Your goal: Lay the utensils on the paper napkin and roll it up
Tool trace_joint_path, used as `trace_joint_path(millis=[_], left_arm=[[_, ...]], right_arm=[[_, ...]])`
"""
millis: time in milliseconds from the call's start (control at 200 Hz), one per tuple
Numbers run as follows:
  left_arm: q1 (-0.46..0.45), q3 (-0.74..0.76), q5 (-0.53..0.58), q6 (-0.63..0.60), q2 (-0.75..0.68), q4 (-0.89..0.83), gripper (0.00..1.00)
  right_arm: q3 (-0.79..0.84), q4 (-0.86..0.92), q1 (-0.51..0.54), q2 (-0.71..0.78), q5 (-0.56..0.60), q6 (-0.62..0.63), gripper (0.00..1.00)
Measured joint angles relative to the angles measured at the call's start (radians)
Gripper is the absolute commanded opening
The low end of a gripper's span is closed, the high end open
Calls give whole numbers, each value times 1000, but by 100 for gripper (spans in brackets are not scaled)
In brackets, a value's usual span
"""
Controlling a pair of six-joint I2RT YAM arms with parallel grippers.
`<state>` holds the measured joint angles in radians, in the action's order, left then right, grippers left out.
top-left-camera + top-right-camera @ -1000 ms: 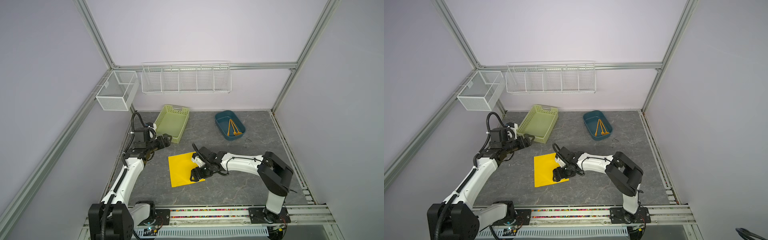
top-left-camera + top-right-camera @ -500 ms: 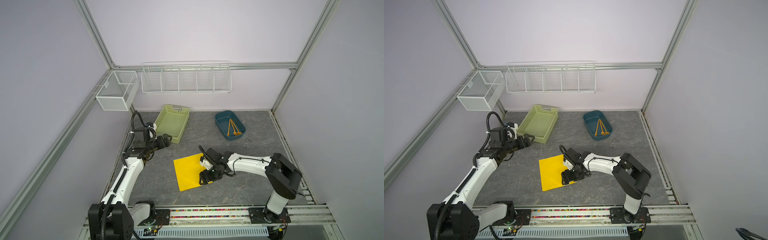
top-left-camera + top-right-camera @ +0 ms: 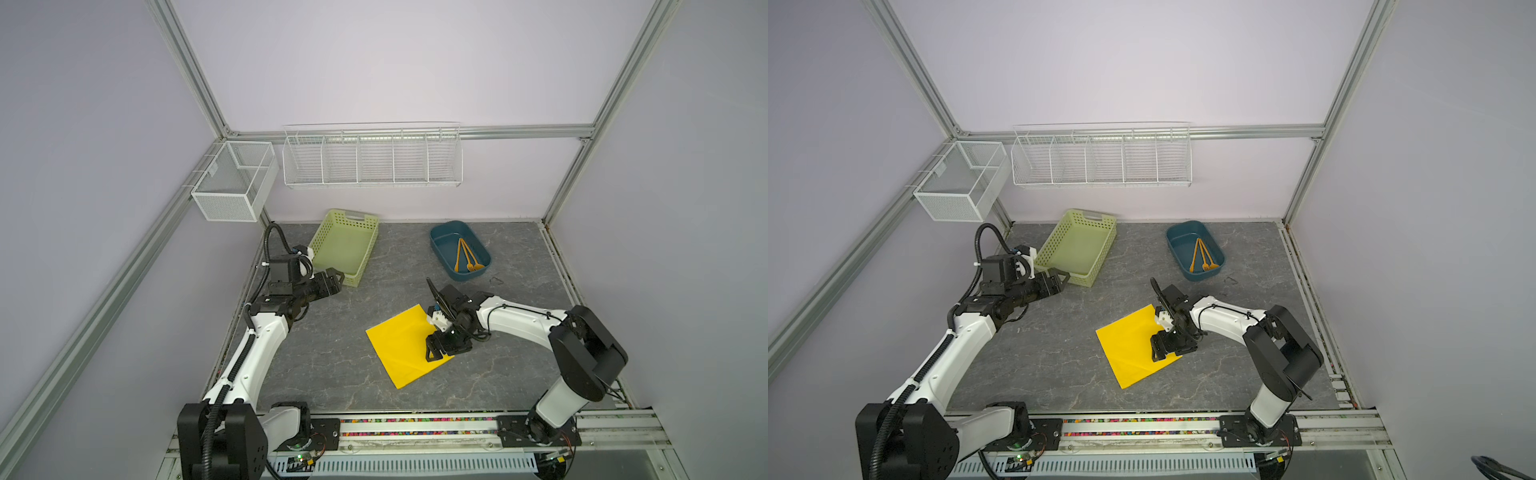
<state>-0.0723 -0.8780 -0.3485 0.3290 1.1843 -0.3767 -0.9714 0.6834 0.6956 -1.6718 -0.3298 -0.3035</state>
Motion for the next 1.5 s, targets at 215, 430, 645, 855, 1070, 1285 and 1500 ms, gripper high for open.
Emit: trace_joint_path(millis=[215,430,645,855,1070,1285,1500], left_arm=[[0,-8,4,0,16,-12,87],[-1,-22,4,0,28,-21,86],[-17,-61,4,-1,64,-46,85],[-68,-177,13,-39,161,-80,84],[-114,-356,19,-99,332,-148,82],[-137,-556,37,-146,555,-257,79],[-211,-690,45,-159,723,-338,79]], right_arm=[[-3,9,-80,-3,-2,43,83],[-26,11,-121,-24,-8,58,82],[-49,13,-147,-32,15,66,82],[-71,35,-151,-12,16,66,82],[-122,81,-184,95,19,65,83],[-178,107,-249,157,31,64,83],[-236,113,-318,141,60,46,83]])
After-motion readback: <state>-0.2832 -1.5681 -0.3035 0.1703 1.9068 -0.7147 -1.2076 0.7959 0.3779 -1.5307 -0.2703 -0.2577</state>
